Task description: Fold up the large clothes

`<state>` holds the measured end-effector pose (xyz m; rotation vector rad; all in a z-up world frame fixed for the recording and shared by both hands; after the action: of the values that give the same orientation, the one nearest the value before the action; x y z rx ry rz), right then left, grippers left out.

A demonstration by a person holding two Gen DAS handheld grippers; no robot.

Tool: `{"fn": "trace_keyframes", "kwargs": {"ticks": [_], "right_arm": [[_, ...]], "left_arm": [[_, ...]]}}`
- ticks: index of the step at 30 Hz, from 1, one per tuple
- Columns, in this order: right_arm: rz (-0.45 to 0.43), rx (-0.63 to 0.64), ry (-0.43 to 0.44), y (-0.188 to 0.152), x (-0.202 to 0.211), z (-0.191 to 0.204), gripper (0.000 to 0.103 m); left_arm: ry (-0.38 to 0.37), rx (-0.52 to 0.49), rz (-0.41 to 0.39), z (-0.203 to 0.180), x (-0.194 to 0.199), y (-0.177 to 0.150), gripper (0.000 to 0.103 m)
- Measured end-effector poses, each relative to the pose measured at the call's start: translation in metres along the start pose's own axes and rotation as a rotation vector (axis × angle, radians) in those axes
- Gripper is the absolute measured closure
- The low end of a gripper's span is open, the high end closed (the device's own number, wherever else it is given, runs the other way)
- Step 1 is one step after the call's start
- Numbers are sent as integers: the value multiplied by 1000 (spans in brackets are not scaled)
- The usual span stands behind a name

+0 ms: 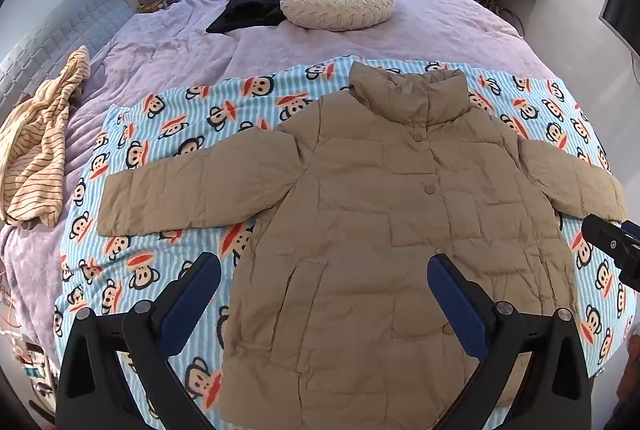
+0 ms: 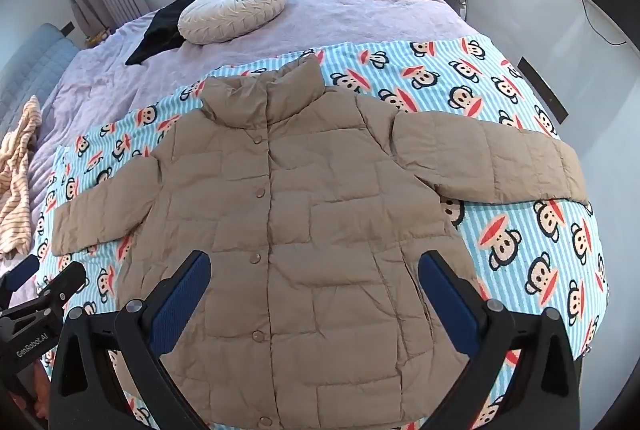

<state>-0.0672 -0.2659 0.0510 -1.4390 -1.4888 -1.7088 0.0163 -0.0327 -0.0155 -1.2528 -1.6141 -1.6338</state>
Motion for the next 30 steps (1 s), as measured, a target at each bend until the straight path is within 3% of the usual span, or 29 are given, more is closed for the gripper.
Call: {"fn": "trace_keyframes", "kwargs": {"ticks": [30], "right_arm": [[-7, -1, 3, 0, 3, 3, 0]], "left_arm": [[3, 3, 0, -2, 4, 2, 0]]}}
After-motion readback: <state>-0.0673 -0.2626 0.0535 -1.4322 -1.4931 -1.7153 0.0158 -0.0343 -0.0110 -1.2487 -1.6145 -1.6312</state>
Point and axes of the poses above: each gripper's, at about its wrist camera, not at the fingertips, and x roughly against the way its jaws point, z to its left, y to its top, the point moved 4 cm from there along -x, roughly the way its jaws point, and after that the axes turned 11 degrees about -y, right-handed, at the moved point
